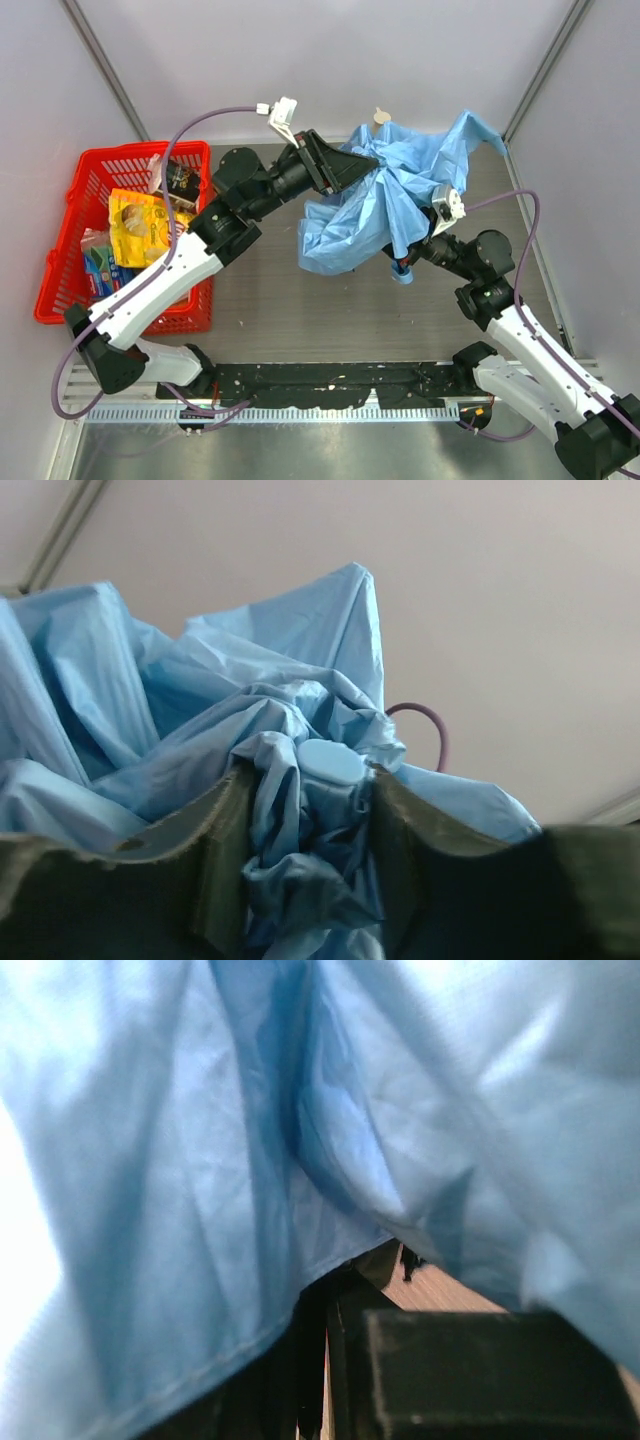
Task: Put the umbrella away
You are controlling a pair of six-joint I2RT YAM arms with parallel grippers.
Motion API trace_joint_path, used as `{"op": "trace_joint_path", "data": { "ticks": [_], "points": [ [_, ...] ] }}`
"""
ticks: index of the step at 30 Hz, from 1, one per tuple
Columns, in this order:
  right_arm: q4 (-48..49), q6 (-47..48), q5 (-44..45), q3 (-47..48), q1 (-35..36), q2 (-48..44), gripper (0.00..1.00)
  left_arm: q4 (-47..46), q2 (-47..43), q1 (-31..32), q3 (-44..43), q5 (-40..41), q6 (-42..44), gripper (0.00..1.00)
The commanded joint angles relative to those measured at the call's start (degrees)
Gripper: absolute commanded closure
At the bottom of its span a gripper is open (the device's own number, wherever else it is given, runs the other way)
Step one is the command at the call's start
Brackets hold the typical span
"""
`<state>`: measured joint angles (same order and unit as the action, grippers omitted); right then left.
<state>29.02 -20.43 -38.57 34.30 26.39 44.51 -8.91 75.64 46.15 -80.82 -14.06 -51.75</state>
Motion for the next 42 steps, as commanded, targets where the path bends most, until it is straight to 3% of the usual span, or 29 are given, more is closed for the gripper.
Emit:
{"op": "trace_joint_path", "data": {
  "ticks": [1, 3, 5, 8, 14, 18, 23, 28, 32, 36, 42],
  "points": [
    [1.2, 2.4, -1.1, 3.0, 0.4, -1.2, 0.99, 1.7, 3.6, 0.7, -5.3, -1.3, 1.9, 0.76],
    [-1.9, 2.1, 3.2, 3.0, 0.4, -1.8, 0.99, 3.3, 4.1, 0.7, -6.4, 0.2, 2.7, 1.00],
    [-6.2, 1.4, 8.1, 2.8, 0.4, -2.7, 0.99, 3.8, 3.6, 0.4, -6.5, 1.9, 3.8, 1.00],
    [-16.4, 0.1, 15.5, 2.0, 0.4, -4.9, 0.63, 7.0, 2.1, -0.4, -6.6, 6.0, 6.2, 1.00],
    [-35.0, -7.1, 28.9, -2.0, 0.4, -11.2, 0.36, 13.4, -0.7, -5.9, -4.4, 9.6, 7.8, 1.00],
    [-39.5, -9.5, 29.6, -1.4, 0.3, -13.2, 0.32, 10.6, -1.5, -8.7, 0.2, 6.2, 4.5, 1.00],
    [-48.3, -4.4, 26.6, 5.8, 0.5, -11.3, 0.33, 13.1, -1.3, -10.5, 1.9, 6.9, 4.7, 1.00],
    [-49.0, -5.4, 22.3, 20.5, 2.8, -0.7, 0.36, 14.0, 1.1, -11.1, 1.2, 3.6, 3.5, 1.00],
    [-54.1, 0.6, 27.5, 32.9, 7.4, 7.5, 0.30, 14.0, 2.3, -11.6, 0.3, -1.8, 3.6, 1.00],
    [-55.3, 4.5, 29.9, 37.9, 7.4, 11.1, 0.22, 15.3, 1.1, -12.0, 0.9, -2.2, 4.4, 1.00],
    [-54.3, 8.6, 22.2, 40.4, 7.4, 17.6, 0.21, 13.7, 0.7, -12.1, 1.4, -7.8, 2.3, 1.00]
  ]
}}
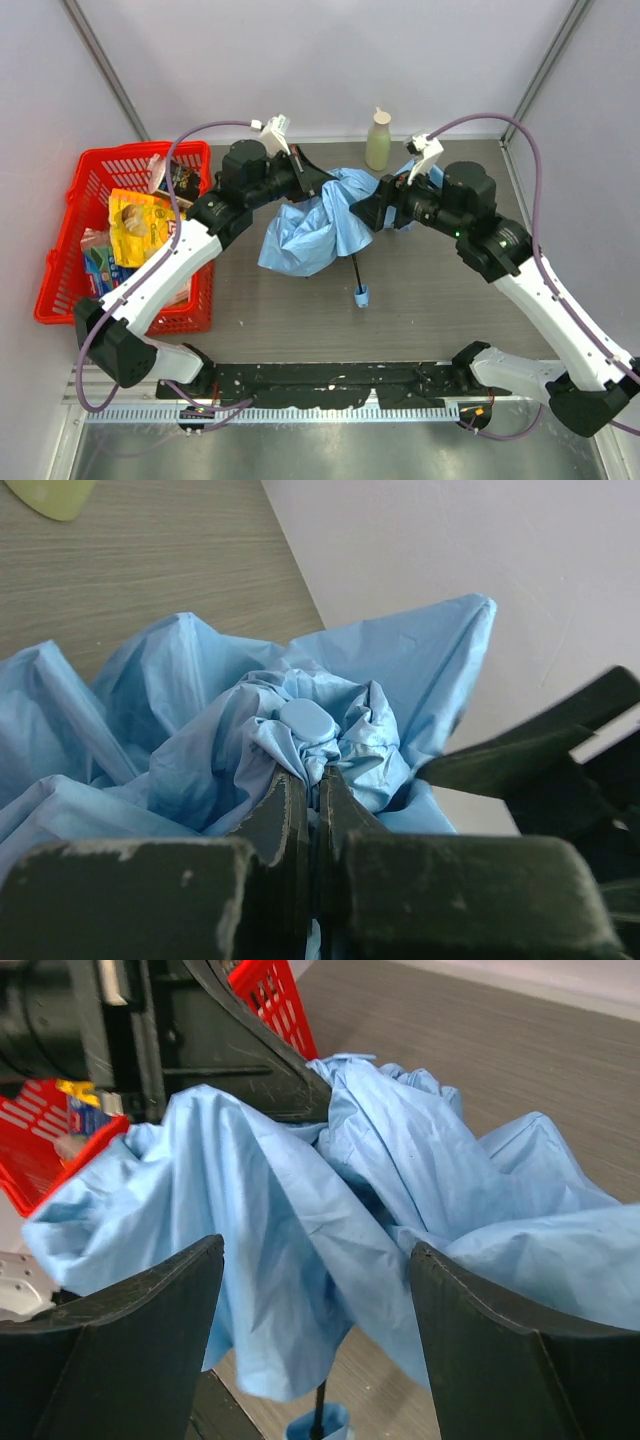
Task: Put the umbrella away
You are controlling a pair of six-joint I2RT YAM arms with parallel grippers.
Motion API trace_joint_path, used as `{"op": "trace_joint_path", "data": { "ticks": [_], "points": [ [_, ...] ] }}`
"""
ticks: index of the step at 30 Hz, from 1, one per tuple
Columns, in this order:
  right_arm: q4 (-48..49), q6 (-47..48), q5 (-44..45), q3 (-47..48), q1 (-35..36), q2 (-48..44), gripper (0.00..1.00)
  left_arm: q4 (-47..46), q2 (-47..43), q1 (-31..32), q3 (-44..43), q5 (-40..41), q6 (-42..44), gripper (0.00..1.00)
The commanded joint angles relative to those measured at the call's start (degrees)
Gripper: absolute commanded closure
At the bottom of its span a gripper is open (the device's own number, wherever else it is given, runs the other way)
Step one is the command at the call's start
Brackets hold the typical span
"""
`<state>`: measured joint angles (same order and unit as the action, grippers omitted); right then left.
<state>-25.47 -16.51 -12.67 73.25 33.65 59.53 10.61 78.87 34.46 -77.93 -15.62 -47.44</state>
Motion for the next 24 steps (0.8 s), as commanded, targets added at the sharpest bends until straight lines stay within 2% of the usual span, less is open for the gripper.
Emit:
{"op": "trace_joint_path", "data": {
  "ticks": [1, 5, 15, 24],
  "points": [
    [0.9, 5.3, -4.4, 0.6, 0.2, 2.5, 0.21, -6.7, -2.6, -0.4, -1.3, -7.7, -2.4, 1.00],
    [4.0, 6.6, -7.5, -1.4, 0.1, 2.3, 0.20, -12.5, -2.7, -0.8, 0.6, -12.6, -4.8, 1.00],
    [1.7, 5.4, -1.0, -0.4, 2.7, 7.1, 0.20, -25.4, -2.8, -1.0, 3.9, -20.1, -10.0, 1.00],
    [6.3, 3.3, 0.4, -1.7, 3.8, 8.8, 0.18, -34.7, -3.3, -0.8, 5.9, -25.2, -14.3, 1.00]
  ]
}}
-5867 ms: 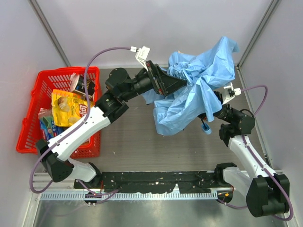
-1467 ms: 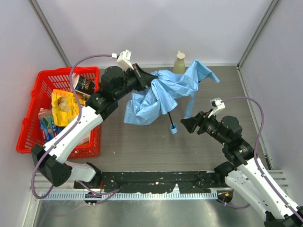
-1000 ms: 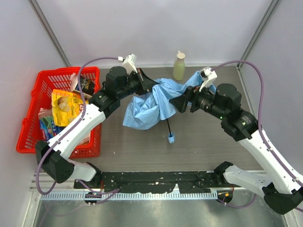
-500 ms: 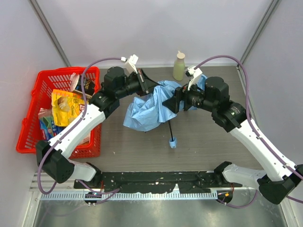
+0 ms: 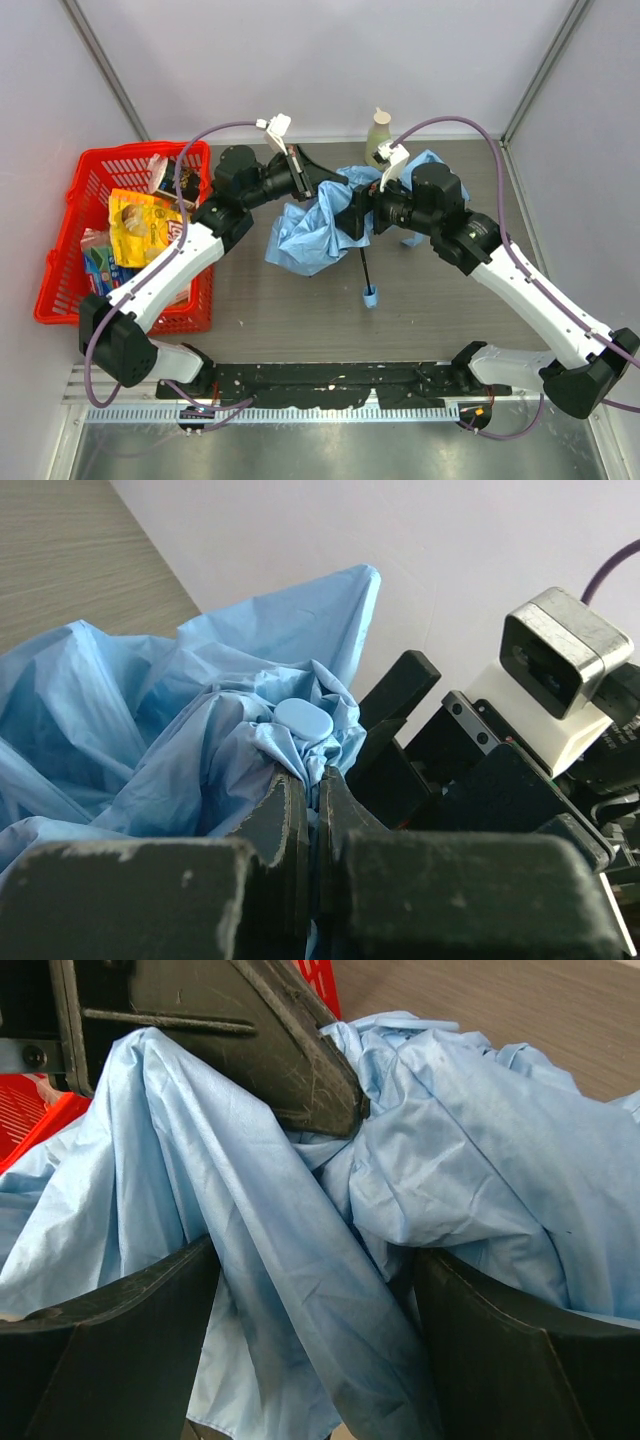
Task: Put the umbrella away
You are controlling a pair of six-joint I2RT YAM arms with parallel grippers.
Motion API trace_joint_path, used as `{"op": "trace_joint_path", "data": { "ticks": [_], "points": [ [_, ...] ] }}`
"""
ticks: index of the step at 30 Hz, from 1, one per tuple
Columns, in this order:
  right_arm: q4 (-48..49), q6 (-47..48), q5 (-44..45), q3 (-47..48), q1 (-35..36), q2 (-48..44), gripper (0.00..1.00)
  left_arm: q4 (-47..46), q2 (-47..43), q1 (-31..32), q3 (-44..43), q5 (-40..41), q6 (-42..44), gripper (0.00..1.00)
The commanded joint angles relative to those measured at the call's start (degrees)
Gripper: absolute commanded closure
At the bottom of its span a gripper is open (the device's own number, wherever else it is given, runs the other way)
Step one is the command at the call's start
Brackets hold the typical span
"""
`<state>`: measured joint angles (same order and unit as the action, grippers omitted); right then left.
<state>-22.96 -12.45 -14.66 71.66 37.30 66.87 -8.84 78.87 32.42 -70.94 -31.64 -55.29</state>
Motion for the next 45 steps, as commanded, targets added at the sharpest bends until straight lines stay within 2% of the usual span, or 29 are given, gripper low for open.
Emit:
{"op": "trace_joint_path", "data": {
  "ticks": [1, 4, 11, 13, 16, 20, 22, 27, 29, 32, 34, 40, 42, 43, 45],
  "points": [
    [3.7, -0.6, 2.2, -0.1, 0.1, 1.5, 0.17, -16.8, -3.5, 1.2, -0.6, -9.7, -7.0, 1.00],
    [3.7, -1.2, 4.8, -1.3, 0.1, 1.2, 0.16, -19.6, -4.0, 1.2, -0.3, -12.3, -7.8, 1.00],
    [4.4, 1.8, 4.5, -1.8, 0.1, 2.2, 0.17, -27.4, -4.7, 1.2, 0.6, -18.0, -11.2, 1.00],
    [3.6, 3.4, 9.4, -1.7, 0.1, 1.6, 0.16, -28.7, -5.2, 1.2, 0.9, -19.0, -11.4, 1.00],
    [2.6, 4.2, 14.1, -2.2, 0.1, -1.4, 0.16, -17.1, -7.1, 1.2, -0.1, -16.5, -4.4, 1.00],
    [-0.8, 5.1, 19.3, -0.9, 0.1, -3.0, 0.15, 3.9, -8.2, 1.2, -4.7, -7.6, 7.3, 1.00],
    [-1.2, 5.5, 19.2, -0.6, 0.1, -3.8, 0.15, 5.1, -8.2, 1.1, -5.2, -6.5, 7.7, 1.00],
    [0.5, 2.0, 10.1, 0.4, 0.1, -5.8, 0.15, 14.7, -6.9, 1.2, -7.6, 1.4, 10.3, 1.00],
    [0.3, 2.2, 9.6, 0.7, 0.1, -6.1, 0.15, 15.5, -6.3, 1.1, -7.9, 1.9, 9.9, 1.00],
    [-1.0, 4.6, 16.6, 0.9, 0.1, -5.2, 0.15, 11.4, -5.8, 1.1, -7.0, -2.4, 7.0, 1.00],
    [-0.6, 5.2, 16.1, 0.6, 0.2, -3.8, 0.14, 6.7, -6.2, 1.1, -5.5, -4.8, 5.1, 1.00],
    [6.4, 3.4, 12.0, -3.1, 0.1, -2.5, 0.14, 3.3, -7.5, 1.1, -5.1, -7.9, 4.2, 1.00],
    [5.9, 3.2, 11.4, -2.1, 0.1, -2.0, 0.14, 8.6, -7.5, 1.1, -6.9, -3.9, 6.4, 1.00],
    [2.4, 3.4, 13.1, 0.2, 0.1, -1.9, 0.14, 16.3, -7.2, 1.1, -8.3, -0.7, 8.1, 1.00],
    [-3.1, 3.6, 14.5, 3.3, 0.5, -2.4, 0.14, 22.4, -6.5, 1.1, -10.5, 4.7, 10.4, 1.00]
  ]
}}
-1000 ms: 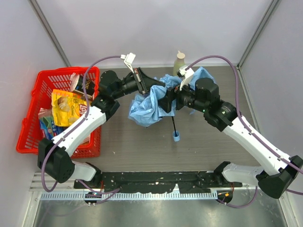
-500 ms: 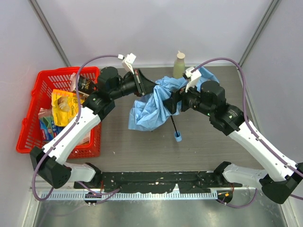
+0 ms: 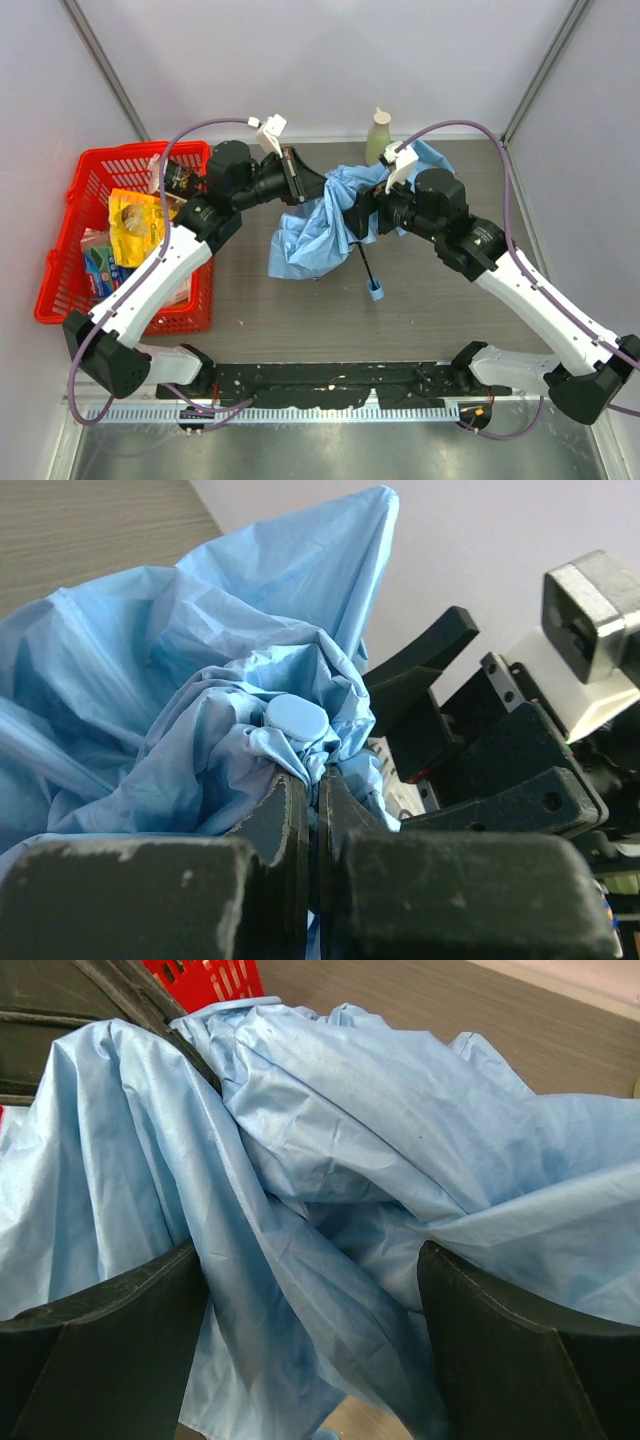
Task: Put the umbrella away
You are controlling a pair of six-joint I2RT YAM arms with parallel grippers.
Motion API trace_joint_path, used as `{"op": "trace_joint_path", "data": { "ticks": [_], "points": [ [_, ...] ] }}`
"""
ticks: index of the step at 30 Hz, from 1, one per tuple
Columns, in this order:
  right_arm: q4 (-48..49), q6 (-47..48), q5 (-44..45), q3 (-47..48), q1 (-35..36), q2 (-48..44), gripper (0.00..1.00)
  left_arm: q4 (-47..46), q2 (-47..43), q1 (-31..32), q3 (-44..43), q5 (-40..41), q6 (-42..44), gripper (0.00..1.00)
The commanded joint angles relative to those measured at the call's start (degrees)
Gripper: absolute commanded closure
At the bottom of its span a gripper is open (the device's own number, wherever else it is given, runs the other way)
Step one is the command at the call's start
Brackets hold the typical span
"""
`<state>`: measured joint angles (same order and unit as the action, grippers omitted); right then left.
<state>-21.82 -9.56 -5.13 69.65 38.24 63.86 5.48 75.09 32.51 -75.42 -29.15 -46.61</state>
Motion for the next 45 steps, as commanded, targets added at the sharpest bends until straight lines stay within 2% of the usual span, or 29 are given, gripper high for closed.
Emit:
{"op": "trace_joint_path", "data": {
  "ticks": [1, 4, 6, 13, 16, 22, 31, 32, 36, 39, 45],
  "points": [
    [-6.2, 0.5, 7.3, 6.0, 0.1, 0.5, 0.14, 9.6, -2.4, 1.1, -6.3, 6.0, 2.3, 1.00],
    [-10.3, 0.4, 12.7, 10.4, 7.1, 1.3, 0.14, 12.7, -0.8, 1.0, -6.6, 13.7, 3.5, 1.00],
    [-11.7, -0.1, 16.4, 11.9, 11.0, 2.4, 0.14, 13.0, 0.5, 0.4, -6.9, 14.5, 2.6, 1.00],
    [-8.4, 0.4, 20.3, 10.7, 12.1, 4.6, 0.14, 12.3, 1.3, 0.3, -6.9, 13.2, 1.3, 1.00],
    [-5.0, 0.8, 19.1, 9.9, 12.2, 5.8, 0.13, 11.9, 0.1, 0.2, -6.4, 12.5, 1.2, 1.00],
    [0.3, 0.8, 16.2, 8.2, 12.0, 8.7, 0.09, 10.4, -1.4, 0.3, -6.4, 8.4, 0.9, 1.00],
    [5.5, 0.2, 6.8, 2.0, 4.7, 6.2, 0.05, -3.8, -3.4, 0.1, -2.0, -6.7, -3.0, 1.00],
    [6.3, 0.0, 2.5, 1.7, 4.1, 6.4, 0.05, -5.1, -3.7, 0.0, -1.3, -8.1, -3.8, 1.00],
    [5.9, 0.1, 0.3, 1.8, 4.0, 7.5, 0.05, -14.8, -4.2, 0.1, 0.8, -13.7, -7.3, 1.00],
    [5.2, 0.1, -2.2, 1.6, 2.4, 8.1, 0.07, -17.6, -4.9, 0.1, 0.7, -17.5, -7.4, 1.00],
    [6.1, 0.0, -13.3, 0.8, -0.4, 7.6, 0.12, -17.4, -7.2, 0.0, 0.6, -20.5, -3.8, 1.00]
  ]
}}
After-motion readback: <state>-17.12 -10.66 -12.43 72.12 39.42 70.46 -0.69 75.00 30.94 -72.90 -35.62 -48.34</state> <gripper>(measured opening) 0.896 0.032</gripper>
